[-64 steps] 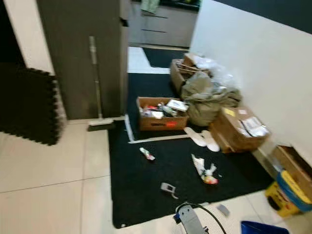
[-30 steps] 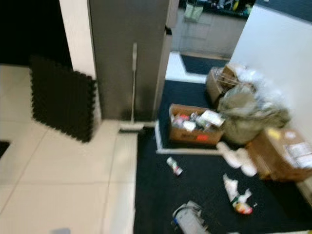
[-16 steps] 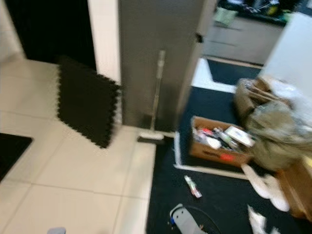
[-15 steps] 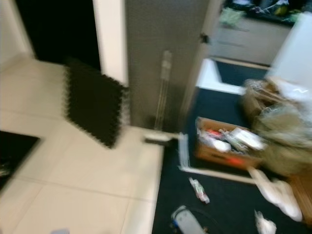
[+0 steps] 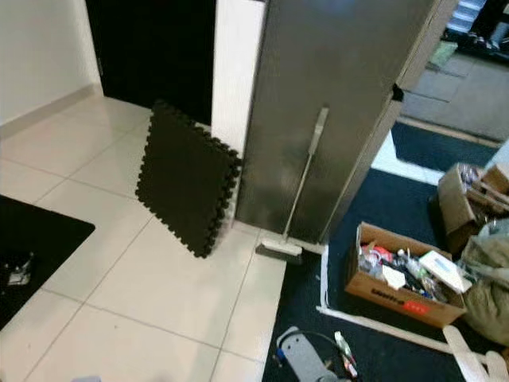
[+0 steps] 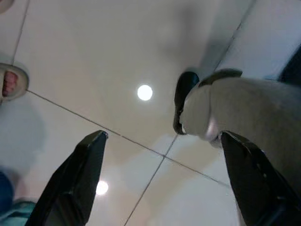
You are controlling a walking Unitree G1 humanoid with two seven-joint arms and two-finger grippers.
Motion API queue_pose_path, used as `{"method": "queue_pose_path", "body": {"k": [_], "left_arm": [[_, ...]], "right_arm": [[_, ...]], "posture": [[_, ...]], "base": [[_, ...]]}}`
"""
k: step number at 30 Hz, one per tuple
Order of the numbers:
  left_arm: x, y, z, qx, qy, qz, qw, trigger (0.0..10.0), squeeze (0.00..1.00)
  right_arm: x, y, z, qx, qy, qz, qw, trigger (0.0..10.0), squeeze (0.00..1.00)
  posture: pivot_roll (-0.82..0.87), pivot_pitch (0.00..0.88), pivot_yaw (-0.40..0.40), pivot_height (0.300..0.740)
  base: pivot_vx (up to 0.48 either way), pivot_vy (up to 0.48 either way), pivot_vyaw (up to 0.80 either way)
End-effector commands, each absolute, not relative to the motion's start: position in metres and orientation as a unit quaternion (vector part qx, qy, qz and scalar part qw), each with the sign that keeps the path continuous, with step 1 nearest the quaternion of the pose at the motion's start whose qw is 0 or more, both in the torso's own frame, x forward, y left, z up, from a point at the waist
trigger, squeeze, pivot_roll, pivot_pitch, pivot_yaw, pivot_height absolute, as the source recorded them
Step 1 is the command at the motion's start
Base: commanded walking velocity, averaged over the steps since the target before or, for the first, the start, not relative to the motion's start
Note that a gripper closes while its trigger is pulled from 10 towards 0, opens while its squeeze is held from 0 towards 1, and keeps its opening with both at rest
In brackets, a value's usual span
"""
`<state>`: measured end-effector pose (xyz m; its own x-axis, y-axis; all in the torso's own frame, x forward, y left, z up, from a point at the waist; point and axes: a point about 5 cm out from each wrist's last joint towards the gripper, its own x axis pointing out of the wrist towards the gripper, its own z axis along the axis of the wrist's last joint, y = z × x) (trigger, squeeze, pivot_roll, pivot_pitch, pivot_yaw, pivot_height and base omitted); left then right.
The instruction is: Sweep floor
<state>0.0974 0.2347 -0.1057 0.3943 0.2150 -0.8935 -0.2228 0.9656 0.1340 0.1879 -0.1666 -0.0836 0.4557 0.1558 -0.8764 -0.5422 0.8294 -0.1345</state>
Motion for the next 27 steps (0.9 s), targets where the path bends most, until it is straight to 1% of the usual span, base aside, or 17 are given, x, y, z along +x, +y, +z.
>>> {"method": "queue_pose_path", "body": {"k": [1, 8, 10, 11, 12, 13, 16, 17, 18, 22, 27], "left_arm": [[0.096, 0.224, -0.109, -0.006, 0.542, 0.113, 0.833, 10.0, 0.00], [0.097, 0.223, -0.109, -0.005, 0.542, 0.110, 0.833, 10.0, 0.00], [0.097, 0.223, -0.109, -0.005, 0.542, 0.110, 0.833, 10.0, 0.00], [0.097, 0.223, -0.109, -0.005, 0.542, 0.110, 0.833, 10.0, 0.00], [0.097, 0.223, -0.109, -0.006, 0.542, 0.110, 0.833, 10.0, 0.00], [0.097, 0.223, -0.109, -0.006, 0.542, 0.110, 0.833, 10.0, 0.00], [0.098, 0.222, -0.109, -0.006, 0.542, 0.109, 0.833, 10.0, 0.00], [0.098, 0.222, -0.109, -0.006, 0.542, 0.109, 0.833, 10.0, 0.00], [0.098, 0.222, -0.109, -0.006, 0.542, 0.109, 0.833, 10.0, 0.00], [0.098, 0.221, -0.109, -0.007, 0.542, 0.109, 0.833, 10.0, 0.00], [0.097, 0.222, -0.109, -0.007, 0.543, 0.109, 0.833, 10.0, 0.00]], "right_arm": [[0.192, -0.169, -0.082, -0.195, 0.476, 0.197, 0.835, 10.0, 0.00], [0.200, -0.158, -0.077, -0.182, 0.456, 0.221, 0.843, 10.0, 0.00], [0.207, -0.151, -0.073, -0.159, 0.442, 0.225, 0.854, 10.0, 0.00], [0.207, -0.151, -0.073, -0.159, 0.442, 0.225, 0.854, 10.0, 0.00], [0.213, -0.146, -0.070, -0.145, 0.431, 0.232, 0.860, 10.0, 0.00], [0.213, -0.146, -0.070, -0.145, 0.431, 0.232, 0.860, 10.0, 0.00], [0.232, -0.131, -0.057, -0.117, 0.393, 0.246, 0.878, 10.0, 0.00], [0.232, -0.131, -0.057, -0.117, 0.393, 0.246, 0.878, 10.0, 0.00], [0.242, -0.126, -0.050, -0.100, 0.378, 0.243, 0.888, 10.0, 0.00], [0.248, -0.122, -0.045, -0.093, 0.369, 0.243, 0.892, 10.0, 0.00], [0.257, -0.113, -0.037, -0.084, 0.349, 0.253, 0.898, 10.0, 0.00]], "posture": [[0.18, 0.000, -0.187, 0.740], [0.19, 0.000, -0.190, 0.740], [0.19, 0.000, -0.193, 0.740], [0.19, 0.000, -0.193, 0.740], [0.19, 0.000, -0.193, 0.740], [0.19, 0.000, -0.193, 0.740], [0.19, 0.000, -0.193, 0.740], [0.19, 0.000, -0.193, 0.740], [0.19, 0.000, -0.193, 0.740], [0.19, 0.000, -0.192, 0.740], [0.19, 0.000, -0.193, 0.740]], "base": [[0.311, 0.000, -0.80], [0.314, 0.000, -0.07], [0.315, 0.000, 0.00], [0.315, 0.000, 0.00], [0.315, 0.000, 0.00], [0.315, 0.000, 0.00], [0.312, 0.000, 0.00], [0.311, 0.000, 0.00], [0.311, 0.000, 0.00], [0.311, 0.000, 0.00], [0.311, 0.000, -0.80]]}}
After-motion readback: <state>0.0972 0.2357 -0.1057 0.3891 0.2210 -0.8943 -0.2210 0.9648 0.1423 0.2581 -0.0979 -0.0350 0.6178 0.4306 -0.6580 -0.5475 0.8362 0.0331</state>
